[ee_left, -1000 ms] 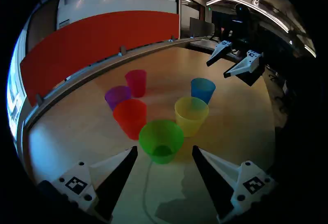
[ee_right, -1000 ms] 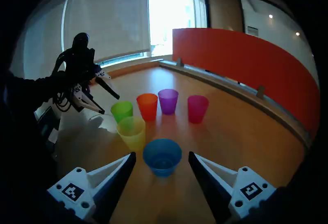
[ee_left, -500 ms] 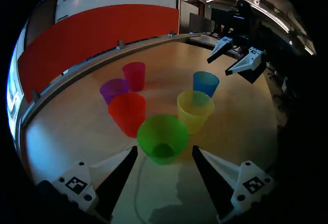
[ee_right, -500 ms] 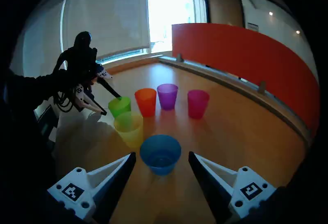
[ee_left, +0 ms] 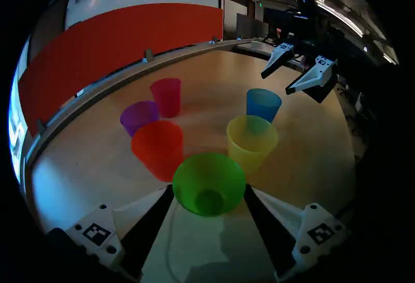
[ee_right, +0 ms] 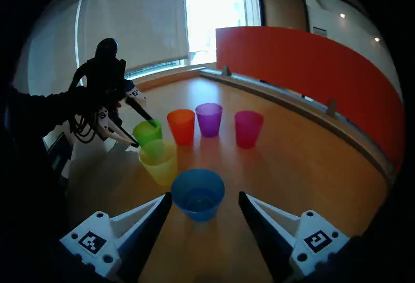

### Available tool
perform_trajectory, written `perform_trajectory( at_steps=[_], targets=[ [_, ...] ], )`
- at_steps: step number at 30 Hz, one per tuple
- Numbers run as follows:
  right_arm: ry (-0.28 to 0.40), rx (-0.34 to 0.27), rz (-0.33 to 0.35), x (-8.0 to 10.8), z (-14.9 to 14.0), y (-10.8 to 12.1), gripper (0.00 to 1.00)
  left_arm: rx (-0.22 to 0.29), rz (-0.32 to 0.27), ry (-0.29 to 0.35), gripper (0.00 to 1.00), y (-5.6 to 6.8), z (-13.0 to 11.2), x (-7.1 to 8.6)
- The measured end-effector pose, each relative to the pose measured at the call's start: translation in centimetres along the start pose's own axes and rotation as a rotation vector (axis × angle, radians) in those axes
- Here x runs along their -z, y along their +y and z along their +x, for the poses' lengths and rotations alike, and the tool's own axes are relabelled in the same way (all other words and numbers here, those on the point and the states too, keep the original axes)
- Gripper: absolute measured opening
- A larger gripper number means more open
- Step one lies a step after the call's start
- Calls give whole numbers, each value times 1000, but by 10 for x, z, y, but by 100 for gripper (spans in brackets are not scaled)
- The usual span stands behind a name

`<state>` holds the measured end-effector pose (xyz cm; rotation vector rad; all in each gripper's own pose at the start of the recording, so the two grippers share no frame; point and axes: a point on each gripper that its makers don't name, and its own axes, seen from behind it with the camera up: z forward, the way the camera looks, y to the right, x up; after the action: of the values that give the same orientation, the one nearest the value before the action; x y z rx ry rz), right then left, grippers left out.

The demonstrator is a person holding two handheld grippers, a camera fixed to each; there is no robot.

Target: Pour water

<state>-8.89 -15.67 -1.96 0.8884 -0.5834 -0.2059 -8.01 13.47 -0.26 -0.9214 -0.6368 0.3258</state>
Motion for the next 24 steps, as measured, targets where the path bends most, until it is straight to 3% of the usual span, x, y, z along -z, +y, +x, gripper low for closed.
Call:
perform_trajectory(
  at_steps=[11,13,15,24],
  targets=[
    [-2,-5,-2,0,-2,4,99,1,2,-2,99,-4,0,-9],
    [-3,-5,-2,0,-2,4,99,-2,3,-2,98,-3,0,-9],
    [-3,-5,-2,0,-3,4,99,-6,6,-1,87,-4,0,-9],
    [-6,-3,0,-2,-4,2,99,-16,15,9,86,-4,4,-7]
  ],
)
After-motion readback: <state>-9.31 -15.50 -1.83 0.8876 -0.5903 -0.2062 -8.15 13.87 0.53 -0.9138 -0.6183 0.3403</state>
